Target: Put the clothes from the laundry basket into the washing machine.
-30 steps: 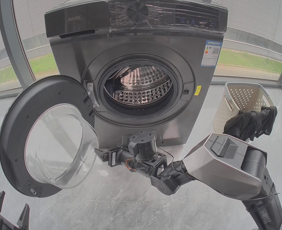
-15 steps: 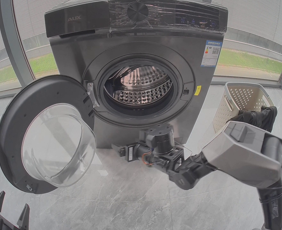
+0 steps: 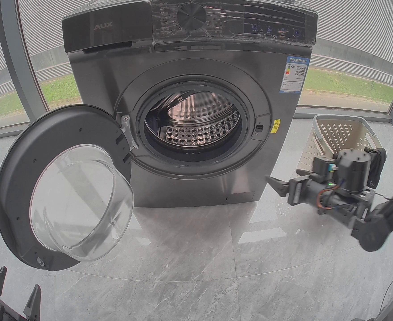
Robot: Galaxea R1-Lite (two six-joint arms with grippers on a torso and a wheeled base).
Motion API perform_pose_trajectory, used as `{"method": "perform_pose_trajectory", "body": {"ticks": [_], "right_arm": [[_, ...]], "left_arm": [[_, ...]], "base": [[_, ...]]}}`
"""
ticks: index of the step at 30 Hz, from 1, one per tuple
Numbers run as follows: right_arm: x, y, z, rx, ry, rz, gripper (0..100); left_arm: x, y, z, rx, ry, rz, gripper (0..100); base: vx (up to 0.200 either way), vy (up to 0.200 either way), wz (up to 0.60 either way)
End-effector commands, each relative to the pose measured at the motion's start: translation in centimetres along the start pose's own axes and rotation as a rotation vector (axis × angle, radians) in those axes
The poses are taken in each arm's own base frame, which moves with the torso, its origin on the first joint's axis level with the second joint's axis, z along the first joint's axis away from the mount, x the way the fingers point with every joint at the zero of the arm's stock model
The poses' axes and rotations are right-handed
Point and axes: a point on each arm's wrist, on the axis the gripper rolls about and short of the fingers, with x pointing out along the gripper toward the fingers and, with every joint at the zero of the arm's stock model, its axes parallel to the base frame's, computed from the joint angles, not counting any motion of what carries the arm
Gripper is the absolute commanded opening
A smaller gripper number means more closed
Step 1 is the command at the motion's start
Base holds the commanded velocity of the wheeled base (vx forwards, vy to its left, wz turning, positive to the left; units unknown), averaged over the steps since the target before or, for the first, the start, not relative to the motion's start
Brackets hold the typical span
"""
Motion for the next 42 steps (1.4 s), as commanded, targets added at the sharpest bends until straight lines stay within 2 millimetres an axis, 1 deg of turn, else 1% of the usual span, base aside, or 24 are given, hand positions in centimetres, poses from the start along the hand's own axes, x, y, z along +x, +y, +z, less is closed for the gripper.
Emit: {"method": "perform_pose_trajectory", "body": {"ticks": [1,2,5,8,9,10,11,14,15,18,21,25,28,30,34,37,42], "right_arm": [[-14.1,-5.3,1.9,-0.083,-0.192,-0.224,100],[-14.7,-5.3,1.7,-0.085,-0.194,-0.224,100],[-17.8,-4.8,0.6,-0.091,-0.222,-0.226,100],[-20.2,-4.4,-0.2,-0.112,-0.263,-0.242,100],[-20.7,-4.3,-0.4,-0.119,-0.27,-0.247,100],[-21.8,-4.1,-0.7,-0.132,-0.3,-0.25,100],[-22.1,-4.1,-0.7,-0.136,-0.31,-0.25,100],[-24.3,-3.7,-1.2,-0.14,-0.336,-0.271,100],[-25.5,-3.4,-1.8,-0.139,-0.34,-0.283,100],[-28.7,-2.3,-4.4,-0.151,-0.346,-0.286,100],[-30.4,-1.7,-7.0,-0.148,-0.329,-0.268,100],[-31.4,-1.4,-9.2,-0.146,-0.315,-0.256,100],[-31.6,-1.4,-10.4,-0.135,-0.281,-0.267,100],[-31.6,-1.5,-10.6,-0.128,-0.267,-0.283,100],[-31.7,-1.7,-10.6,-0.104,-0.266,-0.407,100],[-31.4,-1.8,-11.2,-0.083,-0.19,-0.372,100],[-31.5,-1.7,-11.2,-0.09,-0.188,-0.359,100]], "left_arm": [[0.0,0.0,-0.5,0.001,-0.002,0.0,100],[0.0,0.0,-0.5,0.001,-0.002,0.0,100],[0.0,0.0,-0.5,0.001,-0.002,0.0,100],[0.0,0.0,-0.5,0.001,-0.002,0.0,100],[0.0,0.0,-0.5,0.001,-0.002,0.0,100],[0.0,0.0,-0.5,0.001,-0.002,0.0,100],[0.0,0.0,-0.5,0.001,-0.002,0.0,100],[0.0,0.0,-0.5,0.001,-0.002,0.0,100],[0.0,0.0,-0.5,0.001,-0.002,0.0,100],[0.0,0.0,-0.5,0.001,-0.002,0.0,100],[0.0,0.0,-0.5,0.001,-0.002,0.0,100],[0.0,0.0,-0.5,0.001,-0.002,0.0,100],[0.0,0.0,-0.5,0.001,-0.002,0.0,100],[0.0,0.0,-0.5,0.001,-0.002,0.0,100],[0.0,0.0,-0.5,0.001,0.0,0.0,100],[0.0,0.0,-0.5,0.001,0.0,0.0,100],[0.0,0.0,-0.5,-0.001,0.0,0.0,100]], "base": [[0.0,0.0,0.0],[0.0,0.0,0.0],[0.0,0.0,0.0],[0.0,0.0,0.0],[0.0,0.0,0.0],[0.0,0.0,0.0],[0.0,0.0,0.0],[0.0,0.0,0.0],[0.0,0.0,0.0],[0.0,0.0,0.0],[0.0,0.0,0.0],[0.0,0.0,0.0],[0.0,0.0,0.0],[0.0,0.0,0.0],[0.0,0.0,0.0],[0.133,0.0,0.0],[0.2,0.0,0.0]]}}
